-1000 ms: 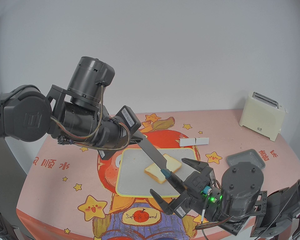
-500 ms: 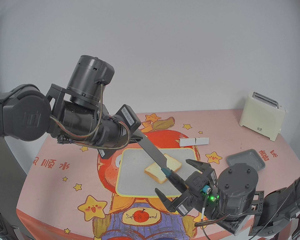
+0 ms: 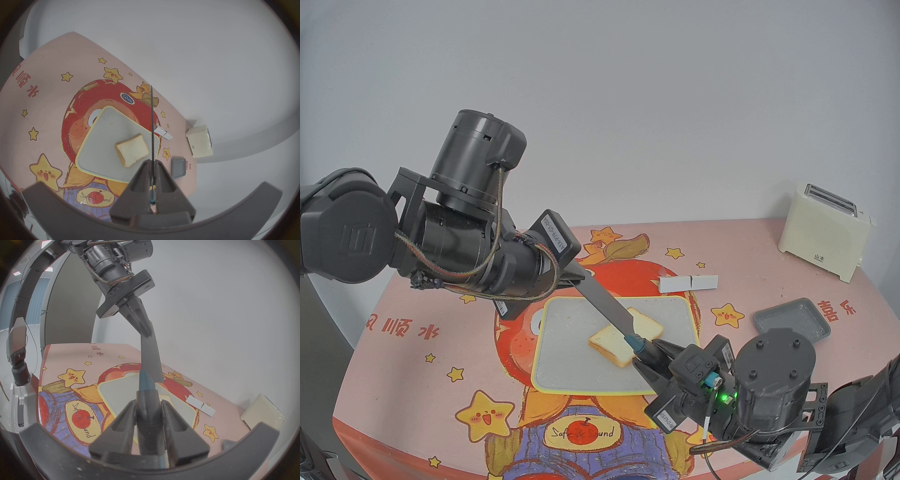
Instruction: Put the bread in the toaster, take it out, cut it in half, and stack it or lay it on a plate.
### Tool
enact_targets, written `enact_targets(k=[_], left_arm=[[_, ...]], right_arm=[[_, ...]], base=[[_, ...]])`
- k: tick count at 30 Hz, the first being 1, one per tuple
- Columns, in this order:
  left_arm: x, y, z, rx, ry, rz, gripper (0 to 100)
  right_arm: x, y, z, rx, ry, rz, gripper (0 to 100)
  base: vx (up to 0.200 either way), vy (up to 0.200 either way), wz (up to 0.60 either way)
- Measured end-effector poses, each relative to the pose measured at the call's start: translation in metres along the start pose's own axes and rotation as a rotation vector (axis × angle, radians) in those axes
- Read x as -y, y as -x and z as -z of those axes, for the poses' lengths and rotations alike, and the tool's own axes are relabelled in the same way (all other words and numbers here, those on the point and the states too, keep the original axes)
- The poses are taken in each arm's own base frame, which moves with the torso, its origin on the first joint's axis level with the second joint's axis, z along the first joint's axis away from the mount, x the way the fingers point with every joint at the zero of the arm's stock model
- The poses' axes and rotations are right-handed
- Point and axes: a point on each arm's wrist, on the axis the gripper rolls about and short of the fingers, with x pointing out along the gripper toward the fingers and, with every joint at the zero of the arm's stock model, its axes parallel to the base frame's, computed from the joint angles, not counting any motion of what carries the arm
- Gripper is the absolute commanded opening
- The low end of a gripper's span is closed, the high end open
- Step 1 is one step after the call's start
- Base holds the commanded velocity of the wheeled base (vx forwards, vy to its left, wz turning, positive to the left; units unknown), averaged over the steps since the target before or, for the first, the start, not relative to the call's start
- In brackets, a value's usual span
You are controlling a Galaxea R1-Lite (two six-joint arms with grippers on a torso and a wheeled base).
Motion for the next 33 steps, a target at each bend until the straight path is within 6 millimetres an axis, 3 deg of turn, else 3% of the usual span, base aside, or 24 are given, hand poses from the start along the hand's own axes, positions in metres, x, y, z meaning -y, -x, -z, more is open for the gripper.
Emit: enact_targets(k=[9,10,24,33], left_arm=[[0.000,0.000,0.000,0.001,0.001,0.003,0],[0.000,0.001,0.000,0.001,0.000,0.004,100],[0.000,0.017,0.000,0.023,-0.008,0.032,100],[0.003,0.047,-0.004,0.071,-0.026,0.100,100]], right_arm=[[0.001,0.002,-0.001,0.005,-0.003,-0.001,0],[0.001,0.002,-0.001,0.007,-0.004,0.000,0],[0.011,0.011,-0.010,0.048,-0.044,0.009,0],[0.030,0.012,-0.020,0.094,-0.096,0.025,0]], base=[[0.000,0.000,0.00],[0.000,0.000,0.00],[0.000,0.000,0.00],[0.000,0.000,0.00]])
